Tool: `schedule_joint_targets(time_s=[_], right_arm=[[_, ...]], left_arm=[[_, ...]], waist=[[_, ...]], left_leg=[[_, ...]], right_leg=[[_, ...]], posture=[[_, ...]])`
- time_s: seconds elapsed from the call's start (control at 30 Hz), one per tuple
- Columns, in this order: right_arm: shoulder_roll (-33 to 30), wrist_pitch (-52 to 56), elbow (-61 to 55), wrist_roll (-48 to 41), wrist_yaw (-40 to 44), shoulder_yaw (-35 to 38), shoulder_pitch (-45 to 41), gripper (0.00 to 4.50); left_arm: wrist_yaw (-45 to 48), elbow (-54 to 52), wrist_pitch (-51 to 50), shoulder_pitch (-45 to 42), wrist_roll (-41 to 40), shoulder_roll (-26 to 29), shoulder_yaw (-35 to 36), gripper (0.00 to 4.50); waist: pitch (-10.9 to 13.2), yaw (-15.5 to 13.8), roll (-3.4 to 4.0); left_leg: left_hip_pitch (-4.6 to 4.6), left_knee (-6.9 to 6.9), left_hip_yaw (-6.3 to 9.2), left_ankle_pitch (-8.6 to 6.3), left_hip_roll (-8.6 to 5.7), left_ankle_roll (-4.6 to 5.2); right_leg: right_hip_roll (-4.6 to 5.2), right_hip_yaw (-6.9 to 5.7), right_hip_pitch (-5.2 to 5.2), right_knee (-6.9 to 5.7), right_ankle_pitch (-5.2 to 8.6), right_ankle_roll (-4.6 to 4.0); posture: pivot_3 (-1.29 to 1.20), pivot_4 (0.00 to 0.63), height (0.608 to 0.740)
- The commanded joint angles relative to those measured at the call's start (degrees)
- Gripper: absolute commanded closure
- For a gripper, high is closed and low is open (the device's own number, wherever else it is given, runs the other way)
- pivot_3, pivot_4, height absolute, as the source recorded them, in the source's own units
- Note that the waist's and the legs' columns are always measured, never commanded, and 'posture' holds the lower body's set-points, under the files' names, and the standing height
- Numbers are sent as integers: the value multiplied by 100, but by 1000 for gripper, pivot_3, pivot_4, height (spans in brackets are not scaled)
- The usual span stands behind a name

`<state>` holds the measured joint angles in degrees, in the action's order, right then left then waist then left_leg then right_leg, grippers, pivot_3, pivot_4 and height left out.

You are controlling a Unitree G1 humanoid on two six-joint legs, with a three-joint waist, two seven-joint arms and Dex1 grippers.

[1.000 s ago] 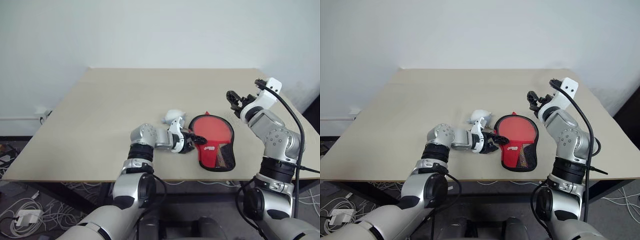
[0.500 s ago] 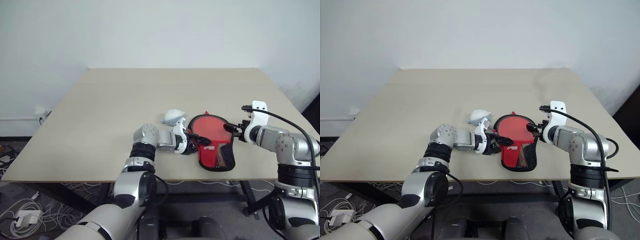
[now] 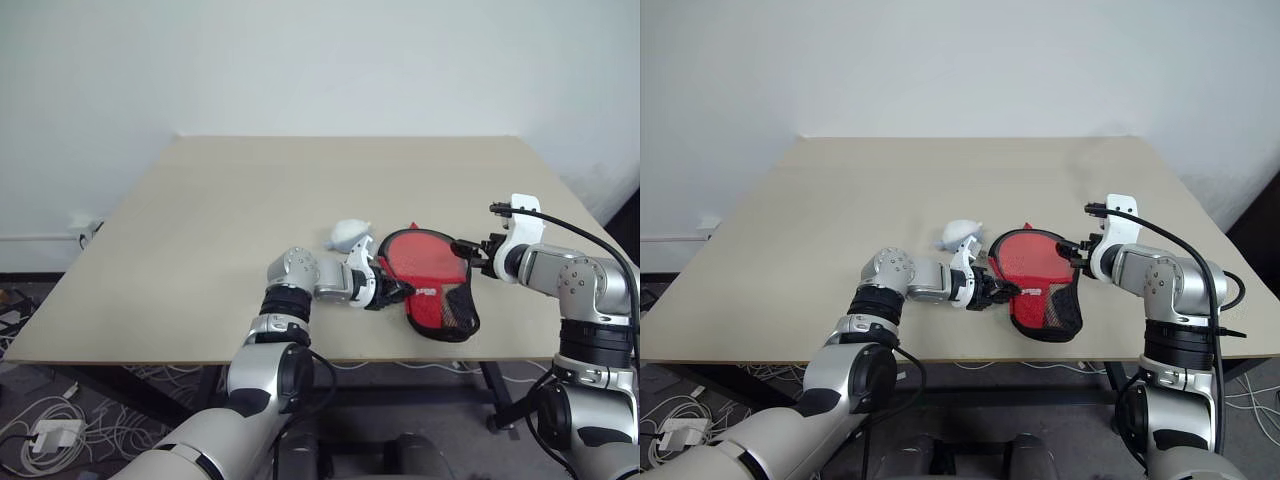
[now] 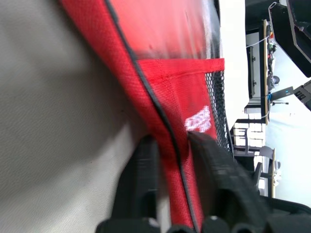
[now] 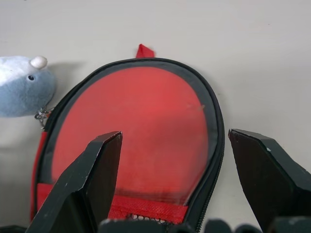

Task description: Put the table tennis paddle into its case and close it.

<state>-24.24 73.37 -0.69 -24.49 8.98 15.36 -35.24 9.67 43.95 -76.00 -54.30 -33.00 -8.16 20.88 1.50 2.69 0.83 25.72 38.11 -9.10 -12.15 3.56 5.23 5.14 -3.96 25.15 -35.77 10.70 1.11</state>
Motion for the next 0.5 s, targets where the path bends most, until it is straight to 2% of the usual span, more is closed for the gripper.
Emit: schedule_joint_targets(time_s=[0.03,0.33,0.5], right_arm=[[-40,-156,-61,64,-48,164,-207,687],[-22,-183,-105,79,-46,203,-253,687],[41,-281,-86,99,-89,210,-267,687]], left_arm=[[-82,-176,-189,-52,-235,-615,47,3538],[-839,-1346,-1607,536,-460,-417,426,3538],[-1351,-1761,-1650,816,-1094,-98,552,3538]], waist=[[0,1,0],[0,9,0],[0,1,0]], left_leg=[[0,0,0,0,0,0],[0,-1,0,4,1,-7],[-1,1,1,12,1,-21]], right_leg=[[0,0,0,0,0,0],[-2,2,1,-1,0,1],[-1,2,-2,-1,0,0]], posture=[[0,0,724],[0,0,724],[0,0,724]])
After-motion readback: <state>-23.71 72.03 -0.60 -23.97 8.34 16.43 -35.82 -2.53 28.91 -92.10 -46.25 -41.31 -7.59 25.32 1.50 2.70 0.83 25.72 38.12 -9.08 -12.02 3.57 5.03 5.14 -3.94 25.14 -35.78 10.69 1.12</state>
